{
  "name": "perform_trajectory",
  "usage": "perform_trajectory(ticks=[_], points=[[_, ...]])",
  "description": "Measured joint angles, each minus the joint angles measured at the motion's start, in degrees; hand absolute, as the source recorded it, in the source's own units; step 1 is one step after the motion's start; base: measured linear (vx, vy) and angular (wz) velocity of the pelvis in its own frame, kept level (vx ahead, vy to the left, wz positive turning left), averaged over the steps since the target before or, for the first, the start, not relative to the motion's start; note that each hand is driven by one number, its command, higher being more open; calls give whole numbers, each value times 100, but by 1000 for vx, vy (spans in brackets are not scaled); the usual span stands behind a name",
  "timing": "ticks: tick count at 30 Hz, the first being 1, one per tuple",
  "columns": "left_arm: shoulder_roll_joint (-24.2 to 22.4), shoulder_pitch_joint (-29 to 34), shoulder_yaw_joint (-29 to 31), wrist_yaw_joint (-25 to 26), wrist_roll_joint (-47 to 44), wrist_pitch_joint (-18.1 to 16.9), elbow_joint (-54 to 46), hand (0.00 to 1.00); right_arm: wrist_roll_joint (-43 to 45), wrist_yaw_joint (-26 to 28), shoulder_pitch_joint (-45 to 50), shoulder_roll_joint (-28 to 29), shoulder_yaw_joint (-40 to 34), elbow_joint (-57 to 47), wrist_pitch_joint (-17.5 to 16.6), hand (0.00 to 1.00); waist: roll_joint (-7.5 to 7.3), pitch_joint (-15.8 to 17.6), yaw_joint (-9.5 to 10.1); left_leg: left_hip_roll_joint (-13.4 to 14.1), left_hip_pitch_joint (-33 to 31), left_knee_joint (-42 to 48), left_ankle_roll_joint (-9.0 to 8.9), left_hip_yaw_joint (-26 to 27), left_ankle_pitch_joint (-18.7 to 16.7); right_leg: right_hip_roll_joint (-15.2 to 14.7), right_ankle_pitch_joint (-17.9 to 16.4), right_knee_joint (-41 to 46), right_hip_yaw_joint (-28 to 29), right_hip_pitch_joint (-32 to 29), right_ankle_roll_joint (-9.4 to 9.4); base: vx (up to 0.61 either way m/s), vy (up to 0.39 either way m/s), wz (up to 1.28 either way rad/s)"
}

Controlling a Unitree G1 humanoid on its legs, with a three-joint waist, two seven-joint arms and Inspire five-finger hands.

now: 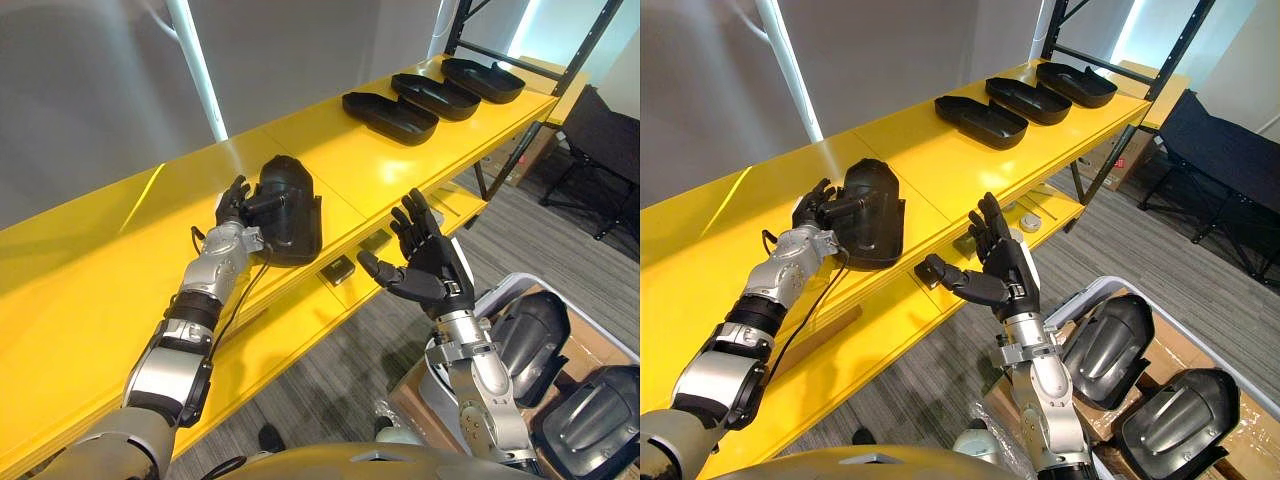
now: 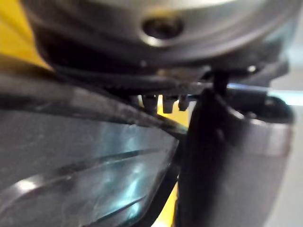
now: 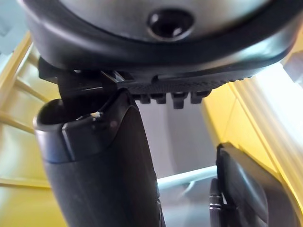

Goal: Walk over and take three plastic housings, then place them on the shelf

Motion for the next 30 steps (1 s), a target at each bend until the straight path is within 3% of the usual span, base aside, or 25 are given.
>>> perform_trajectory(ticks=[7, 12, 16, 22, 25, 30], points=[[-87, -21, 34, 532, 1, -273, 33, 100, 2, -67, -1, -1, 135, 0, 0, 100, -42, 38, -2, 16, -4, 0, -13, 8, 2, 7, 0, 4, 11, 1, -1, 0, 0, 0], [-317, -188, 198, 1296, 249, -426, 105, 100, 1, -91, -8, 1, 317, -1, 1, 100, -57, 85, -15, 19, -10, 0, -17, 14, 0, 11, -1, 8, 20, -1, -1, 0, 0, 0], [-293, -242, 650, 1915, 257, -685, 104, 100, -12, -234, -14, 4, 432, -2, 15, 100, -45, 217, -7, 31, -9, 1, -32, 21, -3, 24, -3, 14, 23, -2, -4, 0, 0, 0], [-186, -244, 857, 2239, 816, -796, 85, 100, -55, -338, -112, 14, 431, -3, 15, 100, -47, 283, 39, 5, -51, 4, 4, -16, 31, 19, 2, 10, -13, -9, 2, 0, 0, 2], [-229, -234, 827, 2231, 1353, -795, -51, 100, -60, -363, -243, 56, 428, -68, 14, 100, -58, 346, 41, -49, -55, 25, 16, -49, 41, 33, 21, 25, -49, 5, 31, 0, 0, 6], [-230, -149, 685, 2039, 1307, -898, -792, 100, -406, -416, -254, 118, 423, -261, 13, 100, -31, 411, 90, -52, -59, 26, 30, -117, 60, 35, 7, 47, -119, 33, 13, 3, 3, 6]])
